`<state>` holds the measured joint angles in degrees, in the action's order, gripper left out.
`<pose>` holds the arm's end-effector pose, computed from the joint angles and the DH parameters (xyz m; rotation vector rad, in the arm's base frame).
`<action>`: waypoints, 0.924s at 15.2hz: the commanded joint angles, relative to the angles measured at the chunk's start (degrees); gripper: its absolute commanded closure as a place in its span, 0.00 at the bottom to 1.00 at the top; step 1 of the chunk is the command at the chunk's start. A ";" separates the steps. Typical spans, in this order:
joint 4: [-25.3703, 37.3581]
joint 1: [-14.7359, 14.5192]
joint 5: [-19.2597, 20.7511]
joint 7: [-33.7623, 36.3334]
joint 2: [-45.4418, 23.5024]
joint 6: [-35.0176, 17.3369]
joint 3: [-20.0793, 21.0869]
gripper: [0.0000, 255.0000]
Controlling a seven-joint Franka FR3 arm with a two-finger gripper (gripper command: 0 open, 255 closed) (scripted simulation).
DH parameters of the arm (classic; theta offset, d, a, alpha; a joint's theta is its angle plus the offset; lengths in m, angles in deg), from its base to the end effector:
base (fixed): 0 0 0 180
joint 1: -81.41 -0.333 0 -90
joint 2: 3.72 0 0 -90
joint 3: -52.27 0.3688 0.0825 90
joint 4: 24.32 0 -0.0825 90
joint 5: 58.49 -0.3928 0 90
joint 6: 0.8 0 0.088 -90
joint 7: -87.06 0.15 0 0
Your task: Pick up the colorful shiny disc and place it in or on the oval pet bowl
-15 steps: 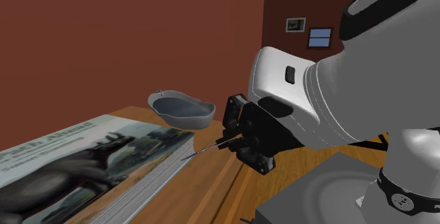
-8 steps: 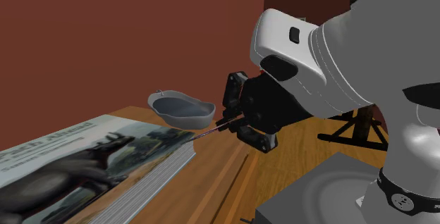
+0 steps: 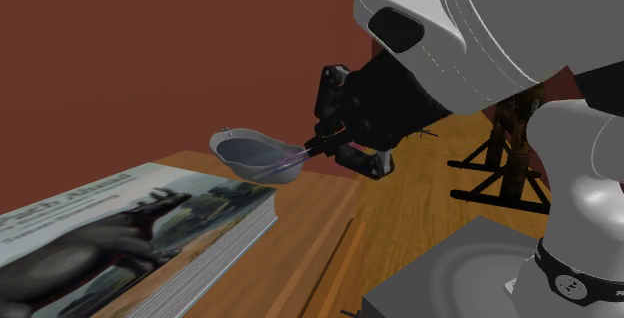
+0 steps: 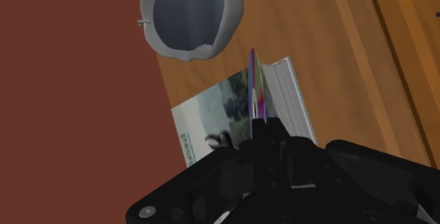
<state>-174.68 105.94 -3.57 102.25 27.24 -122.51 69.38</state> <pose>0.3634 -0.1116 0.4559 2.1802 0.1186 0.0318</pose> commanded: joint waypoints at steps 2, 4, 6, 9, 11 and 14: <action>-0.78 2.30 3.15 -1.95 0.50 -3.53 -3.57 1.00; -1.07 4.22 5.78 -3.16 0.39 -6.35 -6.27 1.00; -0.96 6.19 8.45 -4.25 -0.13 -9.16 -8.93 1.00; -0.10 9.13 12.43 -5.71 -1.62 -13.36 -12.80 1.00; 0.94 11.00 14.98 -6.58 -3.06 -16.12 -15.31 1.00; 3.15 13.60 18.50 -7.80 -5.80 -20.19 -18.92 1.00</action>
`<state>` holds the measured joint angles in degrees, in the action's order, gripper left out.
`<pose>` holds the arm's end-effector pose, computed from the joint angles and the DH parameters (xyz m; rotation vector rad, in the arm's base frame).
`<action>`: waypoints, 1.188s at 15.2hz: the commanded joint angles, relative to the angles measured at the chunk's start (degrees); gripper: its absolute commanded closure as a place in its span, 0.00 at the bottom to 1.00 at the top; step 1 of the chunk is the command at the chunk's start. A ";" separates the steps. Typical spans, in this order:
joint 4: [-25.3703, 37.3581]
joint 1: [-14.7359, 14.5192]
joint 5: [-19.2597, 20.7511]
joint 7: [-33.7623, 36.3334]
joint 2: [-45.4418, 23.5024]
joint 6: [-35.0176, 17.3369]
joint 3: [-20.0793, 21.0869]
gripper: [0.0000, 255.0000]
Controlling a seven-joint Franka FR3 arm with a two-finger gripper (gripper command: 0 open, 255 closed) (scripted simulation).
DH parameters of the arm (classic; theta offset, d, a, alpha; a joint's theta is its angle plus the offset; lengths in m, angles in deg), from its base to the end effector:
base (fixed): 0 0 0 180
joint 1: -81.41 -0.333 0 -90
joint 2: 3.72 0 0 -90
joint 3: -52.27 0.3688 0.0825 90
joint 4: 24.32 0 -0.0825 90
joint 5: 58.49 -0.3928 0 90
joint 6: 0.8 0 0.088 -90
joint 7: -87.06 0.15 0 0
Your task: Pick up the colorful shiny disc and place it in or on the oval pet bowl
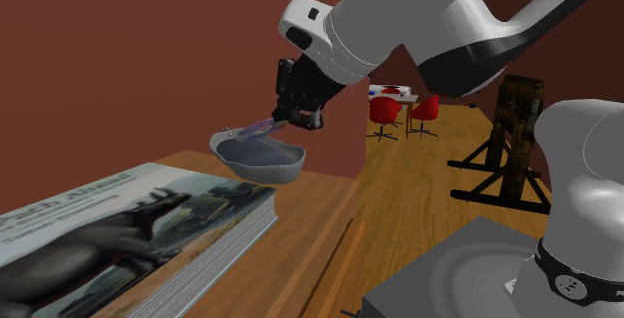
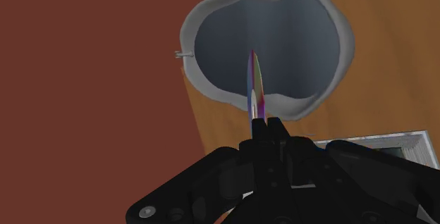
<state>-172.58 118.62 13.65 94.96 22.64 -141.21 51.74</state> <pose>0.3226 -0.2833 0.4645 2.1812 0.1171 0.0317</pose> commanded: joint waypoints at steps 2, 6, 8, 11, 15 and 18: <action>2.92 2.51 3.32 -1.31 -3.36 -4.15 -3.56 1.00; 7.52 5.27 6.43 -3.06 -8.34 -9.39 -7.85 1.00; 10.55 6.60 7.48 -4.26 -11.47 -12.32 -10.11 1.00; 10.13 7.08 10.72 -0.60 -12.84 -13.06 -9.95 1.00; 9.76 7.53 15.21 4.48 -14.81 -13.79 -9.82 1.00; 9.60 7.75 18.65 8.40 -16.38 -14.17 -9.76 1.00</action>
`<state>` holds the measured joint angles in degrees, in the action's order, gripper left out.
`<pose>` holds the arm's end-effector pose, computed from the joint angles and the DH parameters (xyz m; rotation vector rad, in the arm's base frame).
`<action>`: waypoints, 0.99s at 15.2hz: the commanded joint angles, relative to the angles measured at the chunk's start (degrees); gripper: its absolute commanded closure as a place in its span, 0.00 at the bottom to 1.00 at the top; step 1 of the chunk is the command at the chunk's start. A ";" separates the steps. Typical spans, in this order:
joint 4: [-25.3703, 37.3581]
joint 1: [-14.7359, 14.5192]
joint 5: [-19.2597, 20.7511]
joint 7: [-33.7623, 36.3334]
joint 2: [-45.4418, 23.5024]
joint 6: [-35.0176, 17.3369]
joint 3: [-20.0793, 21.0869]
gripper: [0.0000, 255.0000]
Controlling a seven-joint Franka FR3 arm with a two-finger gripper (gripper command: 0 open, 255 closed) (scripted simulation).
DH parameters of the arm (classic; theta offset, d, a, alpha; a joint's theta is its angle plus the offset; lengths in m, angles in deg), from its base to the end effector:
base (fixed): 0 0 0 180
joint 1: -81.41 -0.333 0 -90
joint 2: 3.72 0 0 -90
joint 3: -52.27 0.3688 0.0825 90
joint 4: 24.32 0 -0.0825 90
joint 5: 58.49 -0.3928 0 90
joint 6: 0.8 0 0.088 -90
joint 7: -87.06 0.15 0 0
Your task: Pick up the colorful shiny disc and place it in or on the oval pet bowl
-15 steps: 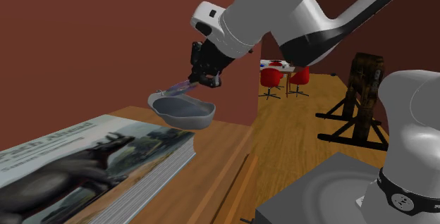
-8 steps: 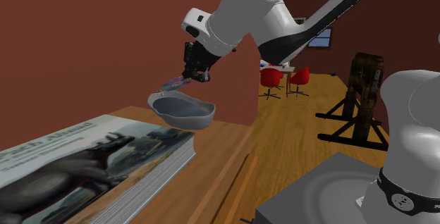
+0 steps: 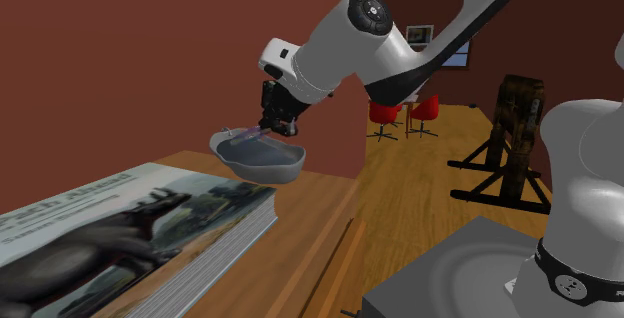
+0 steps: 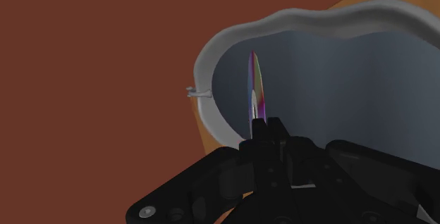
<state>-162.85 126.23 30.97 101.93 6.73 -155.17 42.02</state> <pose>0.3032 -0.4116 0.4255 2.1802 0.1195 0.0306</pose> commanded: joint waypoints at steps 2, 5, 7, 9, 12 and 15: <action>-0.18 0.23 3.63 4.06 -1.56 -0.37 -0.02 1.00; -0.18 0.30 7.24 8.26 -3.36 -0.50 0.01 1.00; -0.18 0.29 7.25 8.26 -3.36 -0.51 0.00 1.00; -0.18 0.29 7.24 8.26 -3.36 -0.50 0.00 1.00; -0.18 0.29 7.24 8.26 -3.36 -0.50 0.00 1.00; -0.18 0.29 7.24 8.26 -3.36 -0.50 0.00 0.00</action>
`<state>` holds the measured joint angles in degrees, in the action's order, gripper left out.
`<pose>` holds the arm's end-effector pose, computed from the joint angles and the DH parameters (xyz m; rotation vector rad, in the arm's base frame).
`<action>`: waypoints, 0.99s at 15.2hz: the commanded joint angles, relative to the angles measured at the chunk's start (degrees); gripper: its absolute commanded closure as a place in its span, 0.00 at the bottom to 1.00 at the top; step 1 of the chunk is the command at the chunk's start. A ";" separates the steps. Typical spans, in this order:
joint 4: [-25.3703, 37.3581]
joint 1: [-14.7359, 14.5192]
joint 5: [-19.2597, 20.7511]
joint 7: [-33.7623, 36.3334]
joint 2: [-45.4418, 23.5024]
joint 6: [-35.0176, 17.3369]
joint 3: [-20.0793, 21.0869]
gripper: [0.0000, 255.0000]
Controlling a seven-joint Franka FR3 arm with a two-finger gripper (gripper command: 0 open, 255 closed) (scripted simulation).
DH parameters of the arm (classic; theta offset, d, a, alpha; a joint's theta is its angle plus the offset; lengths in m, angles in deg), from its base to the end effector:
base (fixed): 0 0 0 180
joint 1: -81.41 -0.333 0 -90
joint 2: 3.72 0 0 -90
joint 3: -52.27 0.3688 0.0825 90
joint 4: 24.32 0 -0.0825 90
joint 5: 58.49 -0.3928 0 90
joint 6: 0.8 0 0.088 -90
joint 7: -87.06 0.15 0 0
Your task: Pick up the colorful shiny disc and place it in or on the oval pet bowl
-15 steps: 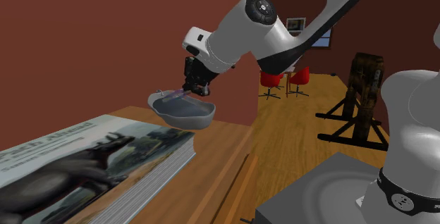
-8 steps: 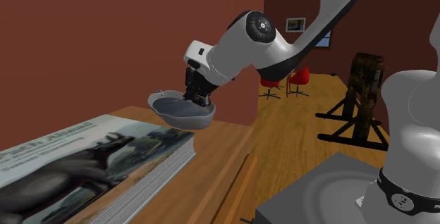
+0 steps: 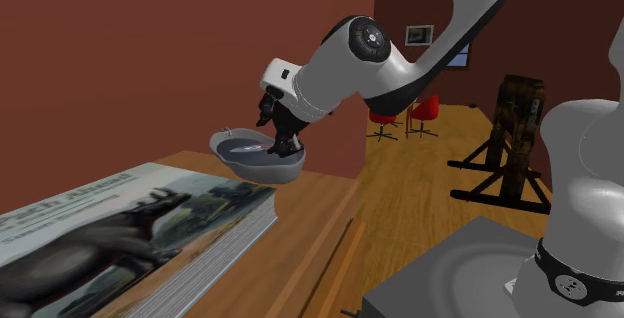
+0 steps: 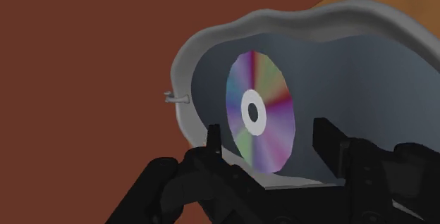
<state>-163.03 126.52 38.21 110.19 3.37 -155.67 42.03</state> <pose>0.3043 -0.4134 0.3929 2.1800 0.1194 0.0314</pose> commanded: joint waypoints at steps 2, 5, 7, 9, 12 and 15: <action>0.00 0.00 0.00 0.00 0.00 0.00 0.00 0.00; -1.68 -0.38 -1.93 -1.74 2.39 0.85 0.50 0.00; -4.87 -1.20 -6.04 -5.31 7.19 2.69 1.59 0.00; -6.05 -1.58 -7.74 -6.75 9.08 3.46 2.04 0.00; -6.05 -1.58 -7.74 -6.75 9.08 3.46 2.03 0.00; -6.05 -1.58 -7.74 -6.75 9.08 3.46 2.03 0.00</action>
<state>-169.06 124.95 30.50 103.46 12.43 -152.22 44.05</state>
